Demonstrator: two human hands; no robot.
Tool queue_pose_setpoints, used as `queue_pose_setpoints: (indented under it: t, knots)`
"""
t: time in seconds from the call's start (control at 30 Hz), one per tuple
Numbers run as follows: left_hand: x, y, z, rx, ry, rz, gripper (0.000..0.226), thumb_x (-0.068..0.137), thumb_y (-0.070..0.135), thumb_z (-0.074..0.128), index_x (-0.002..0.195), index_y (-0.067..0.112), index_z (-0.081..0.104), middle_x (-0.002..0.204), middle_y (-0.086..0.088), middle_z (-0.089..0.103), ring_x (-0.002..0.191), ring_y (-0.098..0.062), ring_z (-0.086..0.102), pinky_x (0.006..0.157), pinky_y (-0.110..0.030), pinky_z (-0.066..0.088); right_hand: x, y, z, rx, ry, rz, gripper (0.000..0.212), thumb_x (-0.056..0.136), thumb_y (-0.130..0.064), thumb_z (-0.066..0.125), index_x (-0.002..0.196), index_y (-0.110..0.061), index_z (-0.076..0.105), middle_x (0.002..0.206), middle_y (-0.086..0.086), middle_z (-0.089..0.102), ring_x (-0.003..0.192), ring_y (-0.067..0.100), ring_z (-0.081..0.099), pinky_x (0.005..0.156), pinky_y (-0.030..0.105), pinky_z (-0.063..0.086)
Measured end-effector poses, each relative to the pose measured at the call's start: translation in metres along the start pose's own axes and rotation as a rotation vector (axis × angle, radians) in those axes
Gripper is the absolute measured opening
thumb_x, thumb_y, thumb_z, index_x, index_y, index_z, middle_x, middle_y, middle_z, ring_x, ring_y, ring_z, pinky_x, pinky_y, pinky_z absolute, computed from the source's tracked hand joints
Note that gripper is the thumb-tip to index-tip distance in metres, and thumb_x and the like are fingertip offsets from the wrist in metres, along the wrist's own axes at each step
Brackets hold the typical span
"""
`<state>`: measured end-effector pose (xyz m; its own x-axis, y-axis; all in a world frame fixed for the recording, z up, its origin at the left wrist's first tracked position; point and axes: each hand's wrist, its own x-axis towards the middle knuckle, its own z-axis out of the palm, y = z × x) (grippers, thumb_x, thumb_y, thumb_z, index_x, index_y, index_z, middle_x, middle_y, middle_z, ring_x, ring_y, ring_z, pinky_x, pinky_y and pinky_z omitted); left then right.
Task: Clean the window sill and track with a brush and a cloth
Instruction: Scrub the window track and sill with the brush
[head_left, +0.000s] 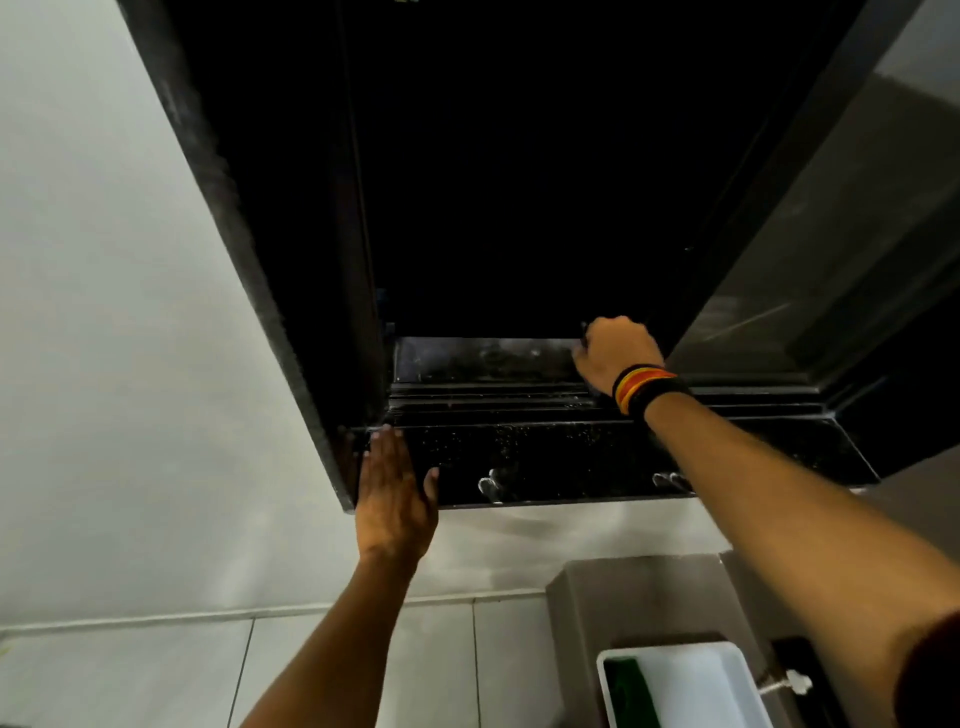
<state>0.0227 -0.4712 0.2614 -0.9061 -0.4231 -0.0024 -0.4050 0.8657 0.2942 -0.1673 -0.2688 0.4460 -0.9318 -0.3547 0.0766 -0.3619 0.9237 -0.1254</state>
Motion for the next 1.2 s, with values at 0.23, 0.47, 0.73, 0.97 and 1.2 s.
queue_pose_setpoints:
  t: [0.23,0.47,0.73,0.97,1.2]
  knots:
    - [0.004,-0.001,0.005,0.042,-0.011,-0.014,0.073,0.104,0.05,0.009,0.158,0.004,-0.006,0.167,-0.016,-0.011,0.155,-0.026,-0.013,0.128,-0.04,0.002,0.019,-0.057,0.013,0.918,-0.228,0.178,0.039,0.1,-0.025,0.056,0.101,0.013,0.065,0.089,0.028,0.074,0.075,0.035,0.075,0.068,0.042,0.064]
    - [0.006,0.0,0.01,0.001,0.0,-0.04,0.072,0.103,0.051,0.01,0.158,0.006,-0.004,0.168,-0.014,-0.009,0.155,-0.025,-0.01,0.128,-0.04,0.005,0.02,-0.043,0.005,0.086,-0.108,0.097,0.027,0.09,-0.022,0.06,0.099,0.002,0.07,0.095,0.024,0.074,0.09,0.041,0.072,0.077,0.043,0.06]
    - [0.004,0.001,0.005,-0.043,-0.017,-0.03,0.072,0.105,0.05,0.013,0.158,0.007,-0.007,0.168,-0.013,-0.011,0.155,-0.025,-0.011,0.128,-0.038,0.002,0.012,-0.131,0.036,0.844,-0.176,0.076,0.048,0.1,-0.032,0.055,0.072,0.005,0.067,0.077,0.026,0.075,0.06,0.033,0.072,0.063,0.05,0.063]
    - [0.005,0.0,0.011,-0.062,-0.032,-0.061,0.072,0.104,0.052,0.01,0.158,0.01,-0.012,0.166,-0.011,-0.019,0.154,-0.027,-0.016,0.128,-0.043,0.011,0.021,-0.099,0.021,-0.11,-0.056,-0.135,0.039,0.096,-0.036,0.053,0.096,-0.001,0.072,0.098,0.024,0.073,0.095,0.042,0.069,0.073,0.036,0.053]
    - [0.004,0.0,0.005,-0.069,-0.056,-0.047,0.072,0.105,0.051,0.014,0.158,0.009,-0.011,0.167,-0.011,-0.016,0.155,-0.027,-0.014,0.127,-0.045,0.01,0.016,-0.158,0.071,1.063,-0.278,0.138,0.038,0.1,-0.025,0.056,0.066,-0.01,0.061,0.069,0.021,0.073,0.047,0.017,0.067,0.051,0.033,0.062]
